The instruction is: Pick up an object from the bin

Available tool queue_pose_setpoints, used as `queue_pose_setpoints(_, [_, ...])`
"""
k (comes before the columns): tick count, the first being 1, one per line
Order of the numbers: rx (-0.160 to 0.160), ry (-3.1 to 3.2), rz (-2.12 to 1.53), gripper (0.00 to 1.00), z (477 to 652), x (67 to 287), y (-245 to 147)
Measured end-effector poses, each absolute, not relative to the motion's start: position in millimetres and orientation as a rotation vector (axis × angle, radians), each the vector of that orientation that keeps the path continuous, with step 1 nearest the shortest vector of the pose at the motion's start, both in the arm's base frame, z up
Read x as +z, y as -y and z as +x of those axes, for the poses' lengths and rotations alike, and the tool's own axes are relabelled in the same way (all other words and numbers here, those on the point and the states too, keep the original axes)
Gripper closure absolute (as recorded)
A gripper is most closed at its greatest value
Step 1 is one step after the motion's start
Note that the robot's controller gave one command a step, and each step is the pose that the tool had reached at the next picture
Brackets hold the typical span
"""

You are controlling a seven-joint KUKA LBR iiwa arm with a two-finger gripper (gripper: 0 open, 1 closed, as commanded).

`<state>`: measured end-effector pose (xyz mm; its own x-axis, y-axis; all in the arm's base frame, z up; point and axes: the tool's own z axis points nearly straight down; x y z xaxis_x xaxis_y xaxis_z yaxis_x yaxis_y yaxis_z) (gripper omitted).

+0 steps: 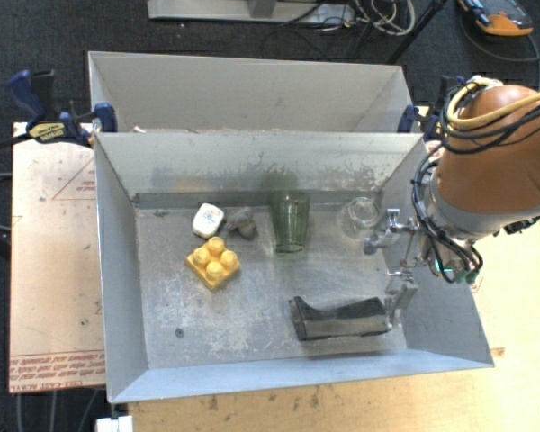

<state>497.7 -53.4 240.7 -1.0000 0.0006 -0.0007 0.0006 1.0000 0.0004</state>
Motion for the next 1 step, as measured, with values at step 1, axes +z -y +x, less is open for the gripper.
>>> queue_pose_setpoints(1, [0.000, -3.134, -0.112, 0.00, 495.2, 204.2, 48.1])
